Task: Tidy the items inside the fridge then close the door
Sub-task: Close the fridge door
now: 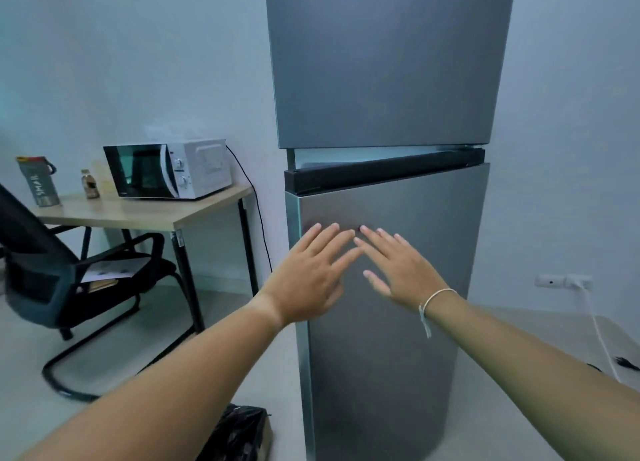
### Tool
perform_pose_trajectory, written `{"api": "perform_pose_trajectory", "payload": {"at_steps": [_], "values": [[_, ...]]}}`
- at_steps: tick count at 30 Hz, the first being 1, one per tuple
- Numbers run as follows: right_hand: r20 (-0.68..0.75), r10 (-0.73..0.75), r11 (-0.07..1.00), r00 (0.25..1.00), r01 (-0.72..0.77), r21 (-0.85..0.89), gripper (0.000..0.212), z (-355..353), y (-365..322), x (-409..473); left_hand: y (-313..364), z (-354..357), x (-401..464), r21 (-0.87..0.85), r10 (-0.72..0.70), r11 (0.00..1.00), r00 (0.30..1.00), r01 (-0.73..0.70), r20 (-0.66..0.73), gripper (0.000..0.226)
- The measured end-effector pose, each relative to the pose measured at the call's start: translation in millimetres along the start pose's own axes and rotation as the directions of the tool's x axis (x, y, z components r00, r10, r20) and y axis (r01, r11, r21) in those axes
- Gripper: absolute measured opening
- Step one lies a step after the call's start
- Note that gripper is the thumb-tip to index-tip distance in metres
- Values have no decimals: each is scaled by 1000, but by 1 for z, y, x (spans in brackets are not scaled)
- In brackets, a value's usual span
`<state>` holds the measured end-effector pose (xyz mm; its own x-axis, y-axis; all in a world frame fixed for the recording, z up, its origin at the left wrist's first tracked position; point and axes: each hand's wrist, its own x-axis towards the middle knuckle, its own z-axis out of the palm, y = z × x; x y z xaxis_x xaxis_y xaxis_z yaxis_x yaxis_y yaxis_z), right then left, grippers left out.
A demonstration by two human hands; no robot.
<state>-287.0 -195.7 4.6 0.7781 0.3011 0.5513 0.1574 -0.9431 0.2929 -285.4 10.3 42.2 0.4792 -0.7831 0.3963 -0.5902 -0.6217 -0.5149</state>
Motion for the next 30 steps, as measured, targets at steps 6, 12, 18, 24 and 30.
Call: {"api": "perform_pose_trajectory", "payload": {"at_steps": [6, 12, 18, 24, 30], "values": [[3, -6, 999, 1000, 6, -43, 57, 33, 41, 36, -15, 48, 51, 27, -80, 997, 997, 79, 18, 58], [-56, -25, 998, 998, 22, -61, 53, 70, 78, 63, -39, 107, 84, 21, -122, 992, 990, 124, -75, 58], [-82, 80, 988, 993, -90, -124, 53, 100, 109, 81, -60, 152, 115, 2, -180, 984, 982, 180, -52, 62], [-54, 200, 963, 978, -206, -173, 57, 119, 132, 85, -74, 178, 146, -151, -221, 962, 973, 229, 66, 65], [-50, 246, 948, 968, -250, -197, 71, 137, 138, 90, -81, 202, 168, -250, -229, 934, 964, 256, 132, 67]]}}
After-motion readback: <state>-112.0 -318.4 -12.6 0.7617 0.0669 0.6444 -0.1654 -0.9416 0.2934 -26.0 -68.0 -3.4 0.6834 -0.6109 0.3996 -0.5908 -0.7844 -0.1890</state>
